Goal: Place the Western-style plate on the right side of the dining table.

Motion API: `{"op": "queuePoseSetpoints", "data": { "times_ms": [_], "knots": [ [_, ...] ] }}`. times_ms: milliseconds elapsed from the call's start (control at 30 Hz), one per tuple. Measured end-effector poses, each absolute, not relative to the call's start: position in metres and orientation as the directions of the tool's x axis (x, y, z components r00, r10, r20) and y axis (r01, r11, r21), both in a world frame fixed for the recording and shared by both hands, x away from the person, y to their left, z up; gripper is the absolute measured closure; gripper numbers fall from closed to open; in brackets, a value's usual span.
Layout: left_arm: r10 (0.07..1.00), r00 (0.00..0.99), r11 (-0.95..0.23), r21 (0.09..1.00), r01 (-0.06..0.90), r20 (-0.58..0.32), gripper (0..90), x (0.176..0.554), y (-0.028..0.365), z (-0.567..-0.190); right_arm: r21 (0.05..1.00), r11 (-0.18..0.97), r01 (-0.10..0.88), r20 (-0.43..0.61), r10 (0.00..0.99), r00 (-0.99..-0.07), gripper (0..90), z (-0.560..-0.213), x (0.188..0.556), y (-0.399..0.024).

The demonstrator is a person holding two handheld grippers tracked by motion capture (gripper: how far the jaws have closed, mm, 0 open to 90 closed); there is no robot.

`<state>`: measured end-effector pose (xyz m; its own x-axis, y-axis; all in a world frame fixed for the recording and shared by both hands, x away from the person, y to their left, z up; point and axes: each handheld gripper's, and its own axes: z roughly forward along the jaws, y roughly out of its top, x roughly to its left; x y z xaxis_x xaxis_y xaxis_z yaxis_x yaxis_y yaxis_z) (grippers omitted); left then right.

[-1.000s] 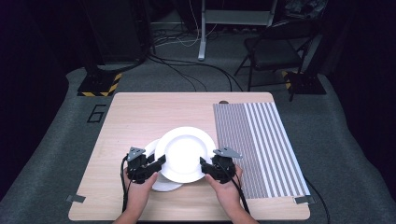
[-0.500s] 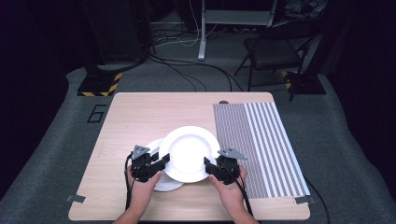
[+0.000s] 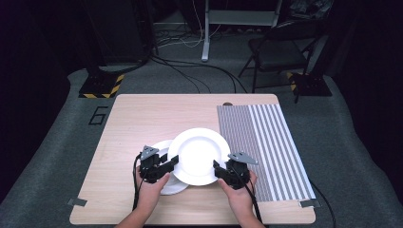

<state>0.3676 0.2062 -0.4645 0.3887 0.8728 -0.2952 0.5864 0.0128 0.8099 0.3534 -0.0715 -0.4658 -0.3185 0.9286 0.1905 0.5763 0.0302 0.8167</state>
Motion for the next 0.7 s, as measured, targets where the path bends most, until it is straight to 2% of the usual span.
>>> {"op": "queuePoseSetpoints", "data": {
  "times_ms": [700],
  "knots": [
    [0.84, 0.444, -0.005, 0.814, 0.581, -0.311, 55.9, 0.375, 0.182, -0.463, 0.819, -0.001, 0.574, 0.181, 0.949, -0.257, 43.2, -0.463, 0.344, -0.094]
  ]
}}
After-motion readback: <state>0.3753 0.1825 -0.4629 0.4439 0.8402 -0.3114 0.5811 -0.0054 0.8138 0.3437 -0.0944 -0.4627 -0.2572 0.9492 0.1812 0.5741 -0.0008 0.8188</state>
